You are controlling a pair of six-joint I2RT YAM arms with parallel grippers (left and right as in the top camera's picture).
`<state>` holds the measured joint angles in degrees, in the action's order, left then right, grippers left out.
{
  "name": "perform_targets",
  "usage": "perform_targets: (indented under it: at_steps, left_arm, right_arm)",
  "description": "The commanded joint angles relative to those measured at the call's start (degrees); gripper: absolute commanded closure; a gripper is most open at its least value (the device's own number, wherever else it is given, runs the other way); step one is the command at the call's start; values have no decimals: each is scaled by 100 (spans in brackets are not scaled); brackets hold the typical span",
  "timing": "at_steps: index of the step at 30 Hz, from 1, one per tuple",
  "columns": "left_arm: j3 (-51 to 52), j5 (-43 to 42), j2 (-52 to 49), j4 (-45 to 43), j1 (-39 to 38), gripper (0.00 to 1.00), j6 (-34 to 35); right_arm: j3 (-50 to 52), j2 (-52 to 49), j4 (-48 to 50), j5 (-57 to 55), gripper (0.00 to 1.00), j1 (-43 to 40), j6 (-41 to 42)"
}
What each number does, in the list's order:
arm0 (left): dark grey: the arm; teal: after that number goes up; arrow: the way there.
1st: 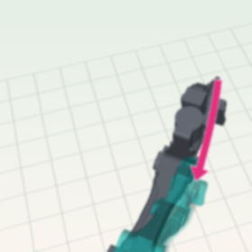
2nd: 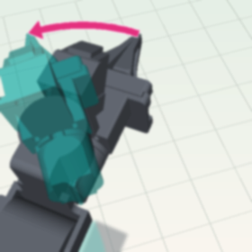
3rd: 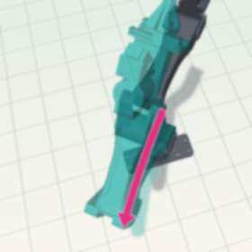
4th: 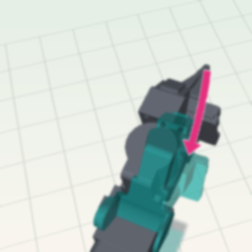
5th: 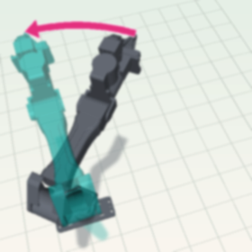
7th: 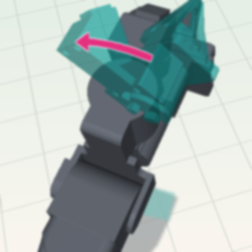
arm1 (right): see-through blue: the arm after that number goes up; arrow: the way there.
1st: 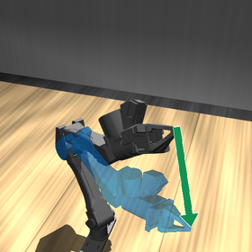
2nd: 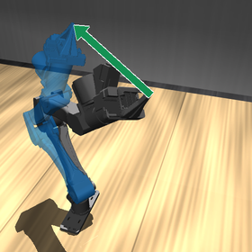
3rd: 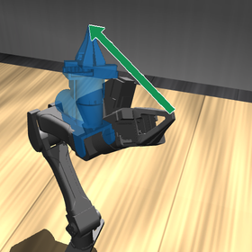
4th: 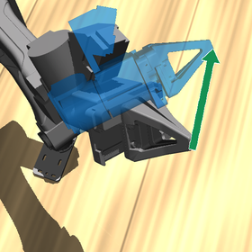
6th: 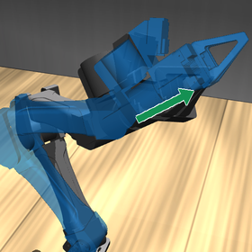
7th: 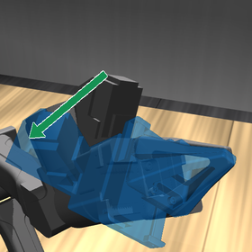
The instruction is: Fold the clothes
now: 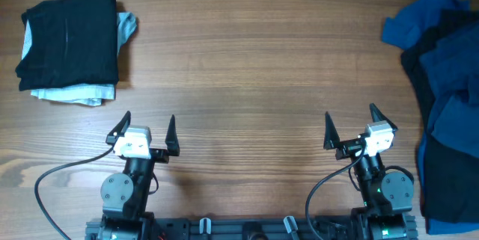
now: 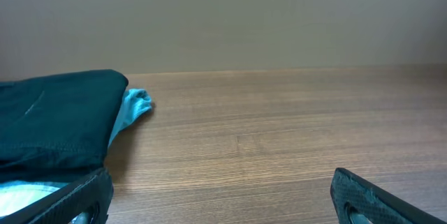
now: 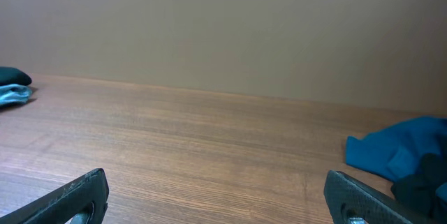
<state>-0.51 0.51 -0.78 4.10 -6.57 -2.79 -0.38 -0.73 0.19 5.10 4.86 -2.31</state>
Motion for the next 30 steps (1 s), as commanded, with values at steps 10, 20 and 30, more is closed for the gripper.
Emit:
perform_targets:
  at_steps: [10, 20, 30]
  left_arm:
    - [20, -111, 61, 24, 42, 0, -170]
    - [20, -111, 61, 24, 42, 0, -170]
    - [20, -111, 61, 24, 42, 0, -170]
  right_arm:
    - [9, 31, 17, 63, 0, 42, -70]
    - [9, 31, 17, -273, 0, 42, -586]
    - [9, 9, -7, -258, 0, 42, -1014]
